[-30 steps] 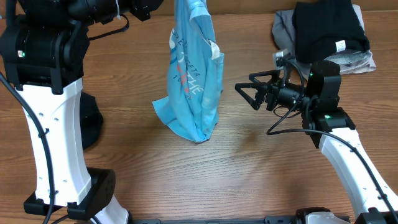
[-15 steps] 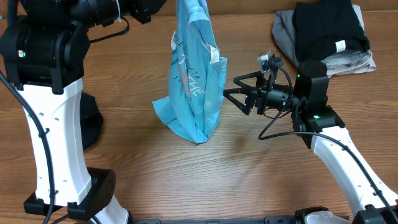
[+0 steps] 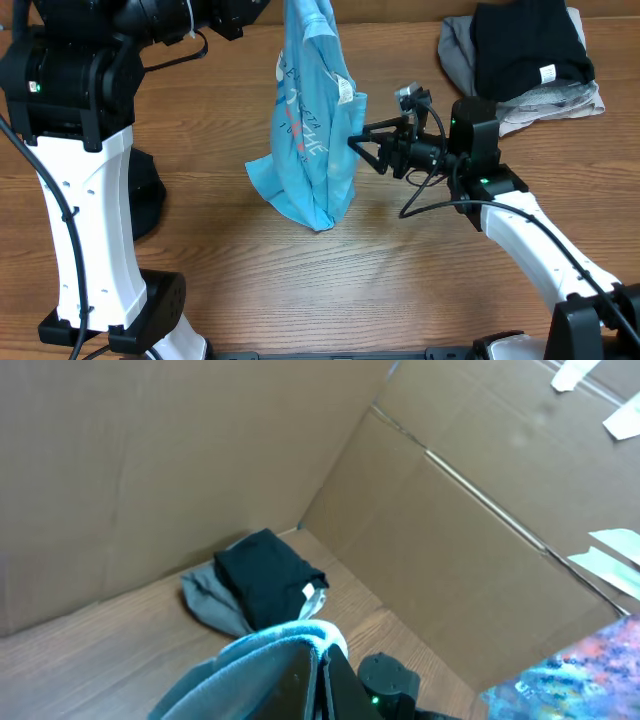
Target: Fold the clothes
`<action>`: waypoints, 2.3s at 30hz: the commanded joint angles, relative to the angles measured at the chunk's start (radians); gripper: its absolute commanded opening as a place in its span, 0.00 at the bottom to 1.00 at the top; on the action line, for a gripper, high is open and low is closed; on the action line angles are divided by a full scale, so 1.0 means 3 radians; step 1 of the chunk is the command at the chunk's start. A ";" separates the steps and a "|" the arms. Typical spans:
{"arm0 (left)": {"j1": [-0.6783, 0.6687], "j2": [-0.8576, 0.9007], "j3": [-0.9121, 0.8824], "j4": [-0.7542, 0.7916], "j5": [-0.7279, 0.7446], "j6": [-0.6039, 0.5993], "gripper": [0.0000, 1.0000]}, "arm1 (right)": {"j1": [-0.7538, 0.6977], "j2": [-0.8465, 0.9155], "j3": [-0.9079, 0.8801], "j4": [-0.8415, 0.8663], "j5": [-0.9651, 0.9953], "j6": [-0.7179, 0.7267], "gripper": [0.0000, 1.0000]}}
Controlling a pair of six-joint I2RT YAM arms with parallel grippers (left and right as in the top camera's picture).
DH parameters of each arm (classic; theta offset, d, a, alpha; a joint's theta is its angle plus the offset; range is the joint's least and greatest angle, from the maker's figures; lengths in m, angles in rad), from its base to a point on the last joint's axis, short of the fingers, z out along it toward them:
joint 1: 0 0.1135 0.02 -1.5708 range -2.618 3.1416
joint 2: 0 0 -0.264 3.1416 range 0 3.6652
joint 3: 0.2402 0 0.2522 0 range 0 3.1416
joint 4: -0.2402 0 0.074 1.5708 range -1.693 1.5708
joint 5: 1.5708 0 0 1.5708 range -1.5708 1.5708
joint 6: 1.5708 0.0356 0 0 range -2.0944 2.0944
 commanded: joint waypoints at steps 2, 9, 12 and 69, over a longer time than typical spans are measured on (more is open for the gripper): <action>-0.0022 -0.0014 0.0080 -0.0070 -0.0320 0.0161 0.04 | 0.0018 -0.0019 0.0072 0.0217 0.0047 0.0081 0.23; 0.0000 -0.0014 0.0080 -0.0291 -0.0849 0.0318 0.04 | -0.0131 -0.0113 0.0075 0.0258 -0.0094 0.0235 0.04; 0.0024 -0.0014 0.0080 -0.0331 -0.0865 0.0334 0.04 | -0.0175 -0.0179 0.0075 0.0258 -0.0178 0.0231 0.04; -0.0038 -0.0034 0.0081 -0.1274 -0.2349 0.0774 0.04 | -0.0399 -0.0675 0.0857 -0.1815 0.1442 -0.0423 0.04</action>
